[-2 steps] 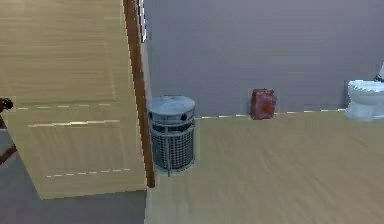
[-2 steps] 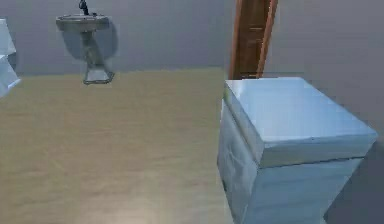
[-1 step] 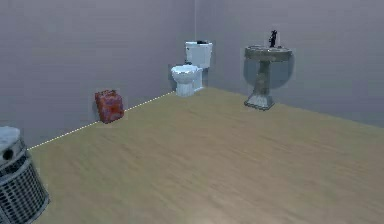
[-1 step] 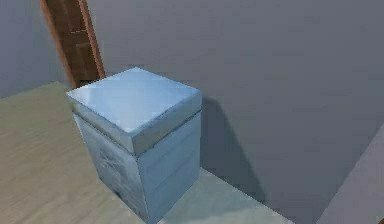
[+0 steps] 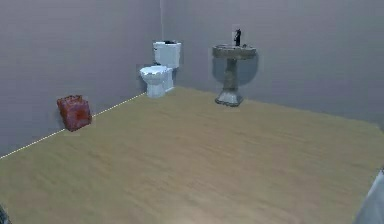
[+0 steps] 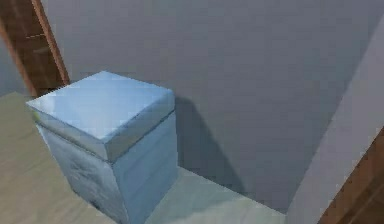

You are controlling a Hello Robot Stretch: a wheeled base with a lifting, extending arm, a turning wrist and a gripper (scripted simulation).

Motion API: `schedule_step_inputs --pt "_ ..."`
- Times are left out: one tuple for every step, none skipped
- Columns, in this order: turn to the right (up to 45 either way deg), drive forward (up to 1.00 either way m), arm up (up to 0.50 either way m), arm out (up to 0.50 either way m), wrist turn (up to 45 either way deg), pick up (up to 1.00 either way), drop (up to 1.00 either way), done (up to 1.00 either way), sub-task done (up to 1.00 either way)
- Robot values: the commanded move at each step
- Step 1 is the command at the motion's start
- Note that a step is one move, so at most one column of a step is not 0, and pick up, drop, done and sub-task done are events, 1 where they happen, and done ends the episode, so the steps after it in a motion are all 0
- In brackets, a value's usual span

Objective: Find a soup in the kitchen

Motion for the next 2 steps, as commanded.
schedule_step_inputs --pt "0.0 0.15 0.00 0.00 0.0 0.00 0.00 0.00 0.00" --pt "-45.0 0.00 0.00 0.00 0.0 0.00 0.00 0.00 0.00"
